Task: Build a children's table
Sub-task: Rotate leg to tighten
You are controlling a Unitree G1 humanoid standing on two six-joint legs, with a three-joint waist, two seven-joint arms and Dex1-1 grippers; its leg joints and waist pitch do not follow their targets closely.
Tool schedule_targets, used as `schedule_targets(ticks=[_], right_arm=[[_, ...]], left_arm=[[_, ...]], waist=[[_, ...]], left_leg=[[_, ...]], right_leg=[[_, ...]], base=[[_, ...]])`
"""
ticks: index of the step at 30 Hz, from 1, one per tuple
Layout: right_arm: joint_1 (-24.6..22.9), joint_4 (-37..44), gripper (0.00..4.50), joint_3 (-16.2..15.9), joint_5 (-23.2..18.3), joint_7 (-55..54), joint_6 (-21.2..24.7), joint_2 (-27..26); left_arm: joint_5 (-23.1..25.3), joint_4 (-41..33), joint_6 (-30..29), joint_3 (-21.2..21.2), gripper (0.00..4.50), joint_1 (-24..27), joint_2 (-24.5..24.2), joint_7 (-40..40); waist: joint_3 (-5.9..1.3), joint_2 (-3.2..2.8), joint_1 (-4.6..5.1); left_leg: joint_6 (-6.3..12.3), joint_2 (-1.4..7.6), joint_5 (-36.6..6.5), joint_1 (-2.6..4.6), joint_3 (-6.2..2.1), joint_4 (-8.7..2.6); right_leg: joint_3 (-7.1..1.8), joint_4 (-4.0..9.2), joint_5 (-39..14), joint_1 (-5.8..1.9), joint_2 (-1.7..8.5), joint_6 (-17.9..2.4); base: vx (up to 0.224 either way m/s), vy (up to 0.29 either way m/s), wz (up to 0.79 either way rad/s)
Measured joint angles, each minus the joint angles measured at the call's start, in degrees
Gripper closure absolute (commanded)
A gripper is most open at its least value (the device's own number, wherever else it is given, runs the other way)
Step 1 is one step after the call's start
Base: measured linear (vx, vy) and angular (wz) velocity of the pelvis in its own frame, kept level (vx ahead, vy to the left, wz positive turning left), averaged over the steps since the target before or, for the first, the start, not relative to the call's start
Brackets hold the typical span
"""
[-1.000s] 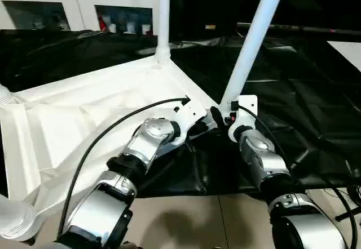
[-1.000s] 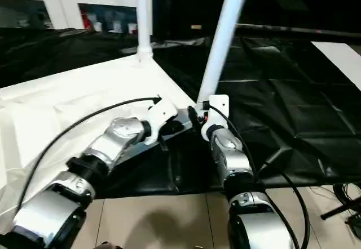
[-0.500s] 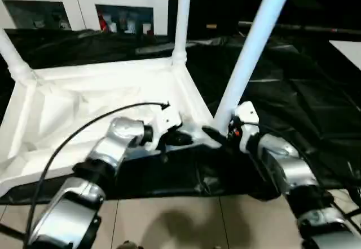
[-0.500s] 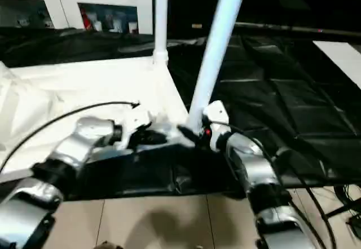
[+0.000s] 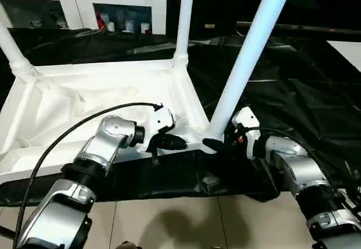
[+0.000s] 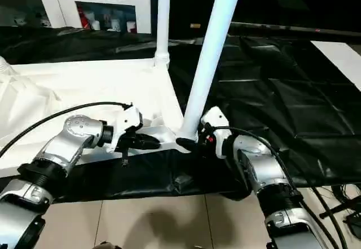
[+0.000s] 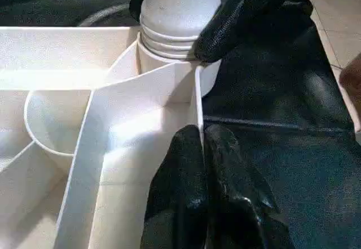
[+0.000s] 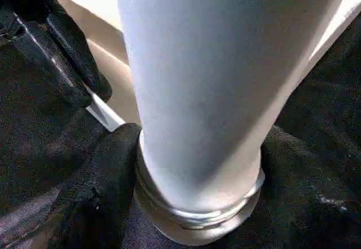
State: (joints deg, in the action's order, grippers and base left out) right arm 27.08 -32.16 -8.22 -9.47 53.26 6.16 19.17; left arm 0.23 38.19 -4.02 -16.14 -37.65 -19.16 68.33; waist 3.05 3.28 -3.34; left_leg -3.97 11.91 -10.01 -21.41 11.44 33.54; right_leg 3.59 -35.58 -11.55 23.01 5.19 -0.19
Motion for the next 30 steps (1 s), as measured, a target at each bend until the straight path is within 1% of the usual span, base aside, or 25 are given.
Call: schedule_targets(ticks=[5, 7, 10, 12, 14, 16, 19, 21, 23, 25, 27, 29, 30], right_arm=[[0.0, 0.0, 1.75, 0.2, -0.2, 0.0, 0.7, -0.4], [0.0, -0.3, 1.75, 1.0, -0.1, -2.1, 1.3, -1.4], [0.7, -3.4, 1.76, 3.8, -0.1, -11.1, 1.0, -5.1], [2.4, -6.5, 1.76, 5.7, -0.1, -18.9, 0.6, -7.7], [3.8, -9.0, 1.76, 7.2, -0.1, -24.0, 0.0, -9.3], [6.2, -12.7, 1.76, 9.4, -0.1, -30.7, -0.7, -11.5], [8.3, -15.5, 1.76, 10.1, 0.5, -36.3, -1.3, -12.8], [9.3, -16.8, 1.76, 10.2, 1.2, -38.9, -1.8, -13.8], [9.5, -17.3, 1.76, 10.2, 1.5, -39.5, -2.3, -14.2], [9.4, -17.4, 1.06, 10.4, 1.6, -39.0, -2.9, -14.5], [9.2, -17.4, 1.04, 10.6, 1.5, -37.8, -3.7, -14.4], [9.1, -17.4, 0.79, 10.3, 1.6, -35.9, -4.4, -14.0], [8.9, -17.1, 0.79, 9.8, 1.6, -34.1, -4.6, -13.2]], left_arm=[[0.0, -0.9, -0.4, 0.1, 4.5, 0.6, -0.2, -0.2], [0.2, -0.9, -0.7, 0.3, 4.5, 0.5, 0.4, -1.9], [1.9, 1.2, -1.2, 0.5, 4.5, -0.6, 3.3, -8.7], [2.9, 3.7, -1.7, 0.9, 4.5, -1.9, 6.0, -14.8], [3.6, 5.3, -2.3, 1.0, 4.5, -2.8, 8.6, -18.8], [4.3, 7.0, -3.7, 1.2, 4.5, -4.1, 11.9, -23.9], [5.1, 8.3, -4.6, 1.2, 4.5, -4.9, 14.4, -28.1], [5.7, 9.5, -4.6, 1.1, 4.5, -5.8, 15.0, -29.2], [5.8, 9.8, -4.4, 1.1, 4.5, -5.9, 15.0, -29.3], [5.8, 9.8, -4.2, 1.1, 4.5, -6.0, 14.9, -29.2], [5.8, 9.8, -3.8, 1.2, 4.5, -6.1, 14.3, -28.6], [5.7, 9.8, -3.3, 1.2, 4.5, -6.1, 13.2, -27.2], [5.6, 9.7, -2.7, 1.2, 4.5, -6.1, 12.7, -26.1]], waist=[[-0.04, 0.14, 0.06], [-0.06, 0.18, 0.11], [-0.12, 0.27, 0.12], [-0.12, 0.27, 0.2], [-0.09, 0.21, 0.28], [-0.09, 0.19, 0.5], [-0.11, 0.12, 0.53], [-0.16, -0.03, 0.56], [-0.18, -0.05, 0.57], [-0.18, -0.05, 0.57], [-0.17, -0.06, 0.55], [-0.16, -0.08, 0.66], [-0.16, -0.08, 0.74]], left_leg=[[0.0, 0.0, 0.0, 0.01, 0.0, 0.02], [0.0, 0.0, 0.0, 0.06, 0.0, 0.05], [-0.02, -0.02, 0.0, 0.27, 0.0, 0.13], [-0.04, -0.03, 0.0, 0.26, 0.01, 0.14], [-0.04, -0.04, 0.0, 0.27, 0.0, 0.16], [-0.05, -0.05, 0.0, 0.25, 0.0, 0.19], [-0.05, -0.05, 0.0, 0.26, -0.02, 0.17], [-0.06, -0.05, 0.0, 0.26, -0.02, 0.12], [-0.06, -0.05, 0.0, 0.27, -0.05, 0.09], [-0.06, -0.04, 0.0, 0.23, -0.05, 0.1], [-0.05, -0.05, 0.0, 0.21, -0.05, 0.1], [-0.05, -0.05, 0.0, 0.17, -0.05, 0.09], [-0.05, -0.04, 0.0, 0.15, -0.05, 0.07]], right_leg=[[0.0, -0.02, 0.0, 0.0, 0.0, 0.0], [-0.02, -0.07, 0.0, -0.04, 0.0, 0.0], [-0.05, -0.18, 0.0, -0.21, 0.03, 0.0], [-0.06, -0.16, 0.1, -0.19, 0.04, -0.1], [-0.07, -0.12, 0.1, -0.21, 0.04, -0.1], [-0.08, -0.1, 0.2, -0.2, 0.05, -0.1], [-0.07, -0.11, 0.3, -0.19, 0.04, -0.1], [-0.05, -0.11, 0.4, -0.18, 0.04, 0.0], [-0.01, -0.11, 0.4, -0.18, 0.04, 0.0], [-0.01, -0.09, 0.4, -0.17, 0.04, 0.0], [-0.01, -0.04, 0.4, -0.17, 0.04, 0.0], [-0.01, -0.03, 0.4, -0.12, 0.04, 0.0], [-0.01, -0.01, 0.4, -0.08, 0.03, 0.0]], base=[[0.0, 0.0, 0.0], [0.0, 0.0, 0.0], [0.0, 0.0, 0.0], [0.0, 0.0, 0.0], [0.0, 0.0, 0.0], [0.0, 0.0, 0.0], [0.0, 0.0, 0.0], [0.0, 0.0, 0.0], [0.0, 0.0, 0.0], [0.0, 0.0, 0.0], [0.0, 0.0, 0.0], [0.0, 0.0, 0.0], [0.0, 0.0, 0.0]])
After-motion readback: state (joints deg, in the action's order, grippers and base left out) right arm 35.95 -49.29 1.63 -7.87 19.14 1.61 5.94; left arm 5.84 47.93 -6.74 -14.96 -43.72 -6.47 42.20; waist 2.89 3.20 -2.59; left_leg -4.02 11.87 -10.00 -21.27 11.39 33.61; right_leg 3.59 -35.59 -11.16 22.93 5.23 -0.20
